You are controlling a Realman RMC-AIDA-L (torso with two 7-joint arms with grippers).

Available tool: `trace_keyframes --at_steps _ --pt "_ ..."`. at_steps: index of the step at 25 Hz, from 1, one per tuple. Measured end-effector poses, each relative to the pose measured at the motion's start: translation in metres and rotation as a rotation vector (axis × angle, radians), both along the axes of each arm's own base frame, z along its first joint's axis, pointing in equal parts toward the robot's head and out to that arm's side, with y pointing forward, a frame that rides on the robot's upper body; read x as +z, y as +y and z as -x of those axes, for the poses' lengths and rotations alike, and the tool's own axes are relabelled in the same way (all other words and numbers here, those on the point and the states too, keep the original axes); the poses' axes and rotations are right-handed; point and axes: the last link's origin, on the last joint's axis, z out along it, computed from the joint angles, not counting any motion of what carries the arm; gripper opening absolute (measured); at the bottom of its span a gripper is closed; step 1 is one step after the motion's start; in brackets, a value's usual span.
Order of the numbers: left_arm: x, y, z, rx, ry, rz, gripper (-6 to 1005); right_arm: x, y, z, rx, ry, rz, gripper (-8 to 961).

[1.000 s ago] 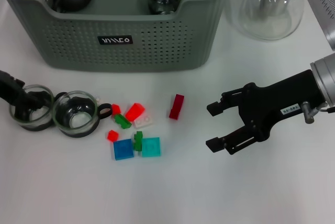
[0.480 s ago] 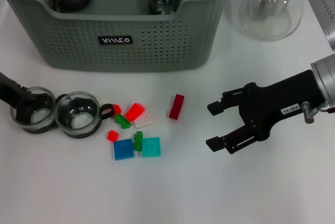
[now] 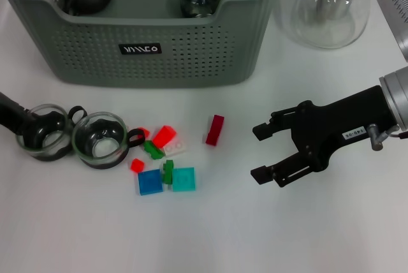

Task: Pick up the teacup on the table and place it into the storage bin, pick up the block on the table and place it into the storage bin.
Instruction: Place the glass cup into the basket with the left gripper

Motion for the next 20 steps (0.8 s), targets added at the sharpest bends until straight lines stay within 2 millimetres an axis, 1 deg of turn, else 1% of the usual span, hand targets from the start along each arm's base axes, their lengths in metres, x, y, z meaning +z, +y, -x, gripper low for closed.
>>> trace_keyframes --at_steps 3,8,9,10,12,14,17,20 --pt "0.008 -0.002 0.001 0.002 0.008 -0.021 44 0.0 0.0 0.0 0.0 0.0 -0.001 931" --pt "0.034 -0.012 -0.005 0.02 -0.017 -0.08 43 0.004 0.003 -0.001 -0.008 0.003 -0.013 930" --pt "0.034 -0.012 -0.005 0.02 -0.017 -0.08 43 0.005 0.004 -0.001 -0.01 0.005 -0.018 930" --pt "0.045 -0.02 -0.01 0.038 -0.055 -0.096 43 0.006 0.004 -0.001 -0.012 0.006 -0.021 931" --pt "0.051 -0.024 -0.013 0.052 -0.087 -0.104 43 0.008 0.005 -0.001 -0.016 0.008 -0.025 931" --pt "0.059 -0.029 -0.021 0.063 -0.154 -0.109 43 0.011 0.007 -0.002 -0.024 0.006 -0.032 931" --pt "0.067 -0.036 -0.041 0.037 -0.312 -0.08 43 0.018 0.01 -0.006 -0.04 -0.005 -0.045 930" --pt "0.071 -0.034 -0.061 -0.035 -0.497 -0.064 43 0.026 0.013 -0.01 -0.065 -0.01 -0.065 930"
